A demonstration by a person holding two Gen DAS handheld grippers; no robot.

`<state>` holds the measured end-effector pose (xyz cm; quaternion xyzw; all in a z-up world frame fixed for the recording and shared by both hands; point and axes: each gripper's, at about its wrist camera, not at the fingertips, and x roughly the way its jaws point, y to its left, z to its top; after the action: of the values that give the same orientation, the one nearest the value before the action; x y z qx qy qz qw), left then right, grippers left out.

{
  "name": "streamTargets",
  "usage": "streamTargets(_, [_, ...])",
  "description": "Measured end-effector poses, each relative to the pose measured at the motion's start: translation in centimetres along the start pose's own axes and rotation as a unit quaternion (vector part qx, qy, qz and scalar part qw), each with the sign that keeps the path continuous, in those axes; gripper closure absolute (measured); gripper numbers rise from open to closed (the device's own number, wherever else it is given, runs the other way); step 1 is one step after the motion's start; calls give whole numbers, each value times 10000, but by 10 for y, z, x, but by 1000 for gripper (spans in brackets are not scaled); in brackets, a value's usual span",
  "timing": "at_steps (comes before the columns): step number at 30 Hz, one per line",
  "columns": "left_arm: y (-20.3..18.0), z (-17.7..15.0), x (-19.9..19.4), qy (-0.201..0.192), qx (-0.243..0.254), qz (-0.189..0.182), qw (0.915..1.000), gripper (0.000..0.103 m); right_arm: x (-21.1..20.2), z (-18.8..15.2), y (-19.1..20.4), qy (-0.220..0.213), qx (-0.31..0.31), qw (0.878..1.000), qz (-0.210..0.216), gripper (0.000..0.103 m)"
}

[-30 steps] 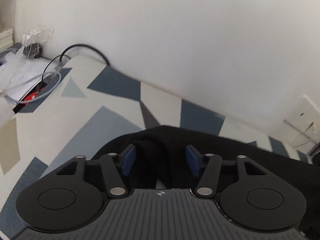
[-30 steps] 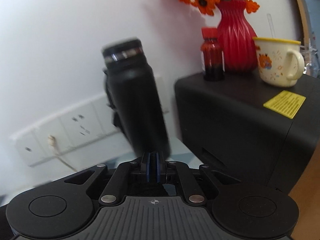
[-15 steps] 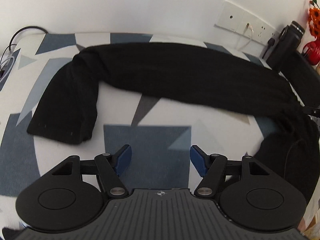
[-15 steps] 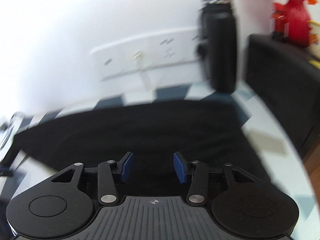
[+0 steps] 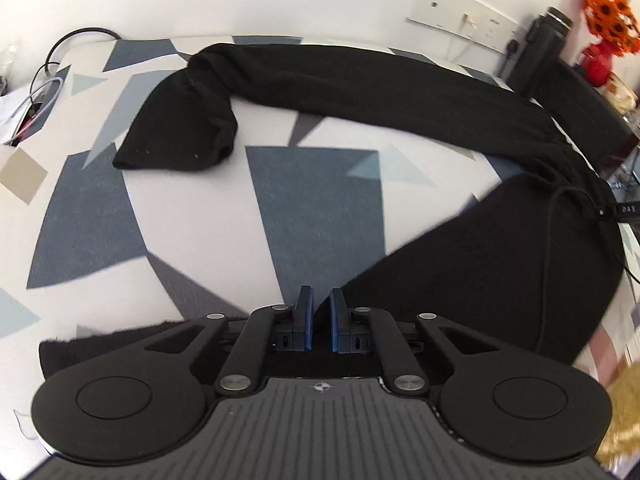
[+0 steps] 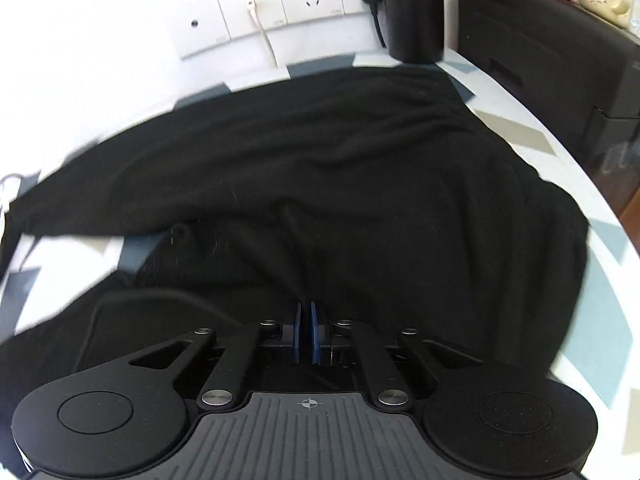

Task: Fold clothes
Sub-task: 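Spread the black garment flat with both tools, pulling its edges apart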

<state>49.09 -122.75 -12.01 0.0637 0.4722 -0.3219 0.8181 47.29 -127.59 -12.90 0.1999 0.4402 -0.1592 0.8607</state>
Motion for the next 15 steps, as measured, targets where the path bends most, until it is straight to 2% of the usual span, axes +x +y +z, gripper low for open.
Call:
streamTargets(3, [-3,-12,-7,9,81,-157,9998,94,-9,-4,-1,172,12,9998,-109,98])
streamTargets(5, [-6,-19,-11,22,173,-247,9995,94,-18,-2,3,3,71,9997,-235,93])
streamTargets(7, [-8,-24,-13,0,281,-237,9993,94,-26,2,11,-330,113,9992,-205,77])
streamTargets(8, [-8,-27,-14,-25,269,-237,9994,94,-26,6,17,-434,143,9989,-91,75])
streamTargets(11, [-2,-31,-16,-132,52,-301,9994,94,-14,21,40,-519,196,9982,206,70])
streamTargets(14, [2,-32,-16,-196,-169,-349,9991,94,9,37,68,-468,64,9986,251,67])
streamTargets(15, [2,-32,-16,-226,-222,-328,9990,94,18,42,78,-414,31,9988,242,63])
